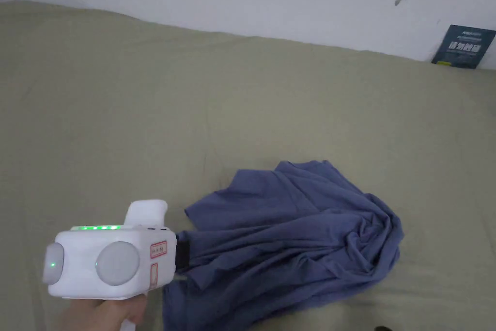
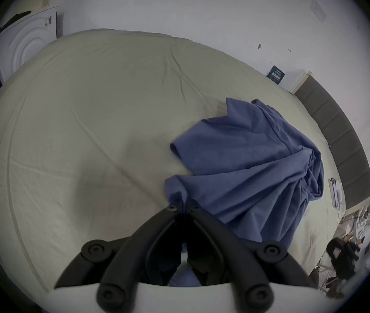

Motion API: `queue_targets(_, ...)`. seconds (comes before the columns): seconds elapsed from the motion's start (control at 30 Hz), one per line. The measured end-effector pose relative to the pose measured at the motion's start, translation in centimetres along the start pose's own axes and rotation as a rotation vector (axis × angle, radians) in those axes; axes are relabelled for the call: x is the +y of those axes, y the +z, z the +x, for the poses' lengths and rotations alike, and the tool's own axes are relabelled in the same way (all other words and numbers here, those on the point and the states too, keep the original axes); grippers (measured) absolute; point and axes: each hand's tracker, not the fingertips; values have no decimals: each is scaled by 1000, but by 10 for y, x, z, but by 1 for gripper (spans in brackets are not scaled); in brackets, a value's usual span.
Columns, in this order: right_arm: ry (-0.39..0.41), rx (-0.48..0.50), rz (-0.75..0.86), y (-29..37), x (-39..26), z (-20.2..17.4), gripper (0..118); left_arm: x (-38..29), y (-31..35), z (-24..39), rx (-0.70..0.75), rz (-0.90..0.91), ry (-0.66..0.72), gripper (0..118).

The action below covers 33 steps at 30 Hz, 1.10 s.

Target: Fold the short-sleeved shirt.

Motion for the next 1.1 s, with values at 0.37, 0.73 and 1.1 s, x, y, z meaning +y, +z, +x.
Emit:
queue_targets(0.37, 273, 137, 78, -101, 154, -39, 0, -20, 14, 1, -55, 10, -15, 1)
queue_targets(0.73, 684, 301, -143, -237, 217, -92, 116, -14, 17, -11, -115, 28, 42, 1)
queue_targets(1.1, 604, 274, -320, -280, 223, -97, 4, -10, 19, -9, -116, 12, 26, 1)
